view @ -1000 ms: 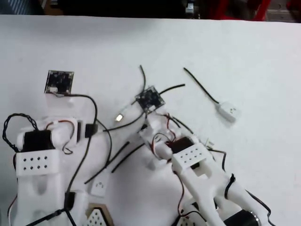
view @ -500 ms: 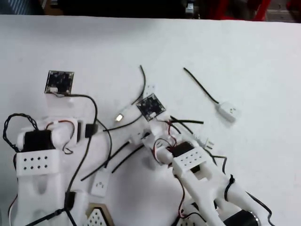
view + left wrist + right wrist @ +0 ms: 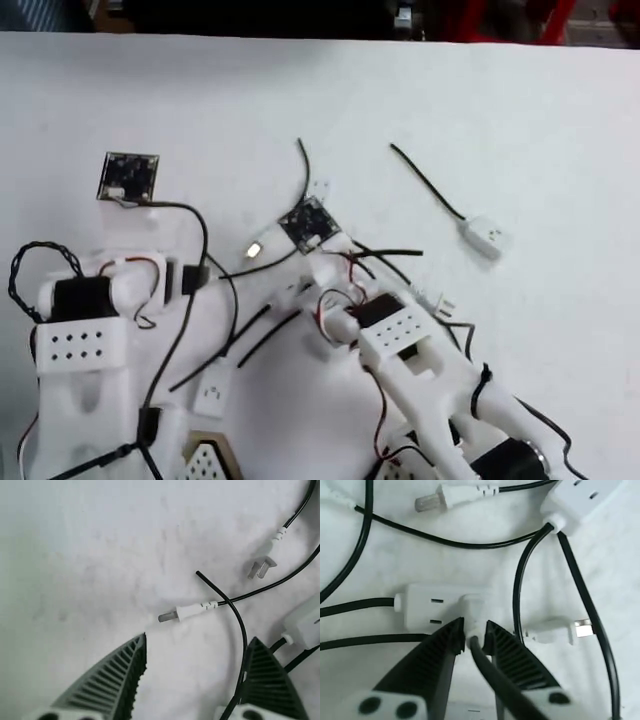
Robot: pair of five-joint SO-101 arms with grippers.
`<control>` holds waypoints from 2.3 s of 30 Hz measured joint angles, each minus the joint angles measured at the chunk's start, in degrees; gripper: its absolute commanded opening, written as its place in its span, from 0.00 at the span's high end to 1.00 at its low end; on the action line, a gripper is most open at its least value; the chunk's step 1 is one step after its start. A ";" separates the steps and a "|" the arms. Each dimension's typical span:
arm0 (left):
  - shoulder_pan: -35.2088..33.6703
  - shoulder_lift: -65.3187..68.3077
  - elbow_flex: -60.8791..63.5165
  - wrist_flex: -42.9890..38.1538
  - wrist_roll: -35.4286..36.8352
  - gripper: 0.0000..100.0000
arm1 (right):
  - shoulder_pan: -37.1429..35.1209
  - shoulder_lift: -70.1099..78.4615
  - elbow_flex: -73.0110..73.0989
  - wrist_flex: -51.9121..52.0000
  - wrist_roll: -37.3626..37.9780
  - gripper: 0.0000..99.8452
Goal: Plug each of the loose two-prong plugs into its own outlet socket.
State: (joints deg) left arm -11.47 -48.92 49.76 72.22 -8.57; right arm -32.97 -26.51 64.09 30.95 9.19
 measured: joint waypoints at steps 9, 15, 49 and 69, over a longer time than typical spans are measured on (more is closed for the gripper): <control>0.00 0.00 0.00 0.00 0.00 0.69 | 3.34 0.26 -9.23 8.35 0.26 0.98; 0.00 0.00 0.00 0.00 0.00 0.69 | 8.35 0.26 -16.53 9.14 0.26 0.98; 0.00 0.00 -0.18 -0.53 1.67 0.69 | 23.65 62.68 -103.38 33.85 -15.03 0.84; -10.90 0.00 2.64 -6.51 5.80 0.69 | 1.67 64.09 -112.53 65.41 -29.36 0.84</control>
State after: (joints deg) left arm -22.37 -48.92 52.40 65.71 -2.77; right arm -31.30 37.58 -48.44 96.35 -20.18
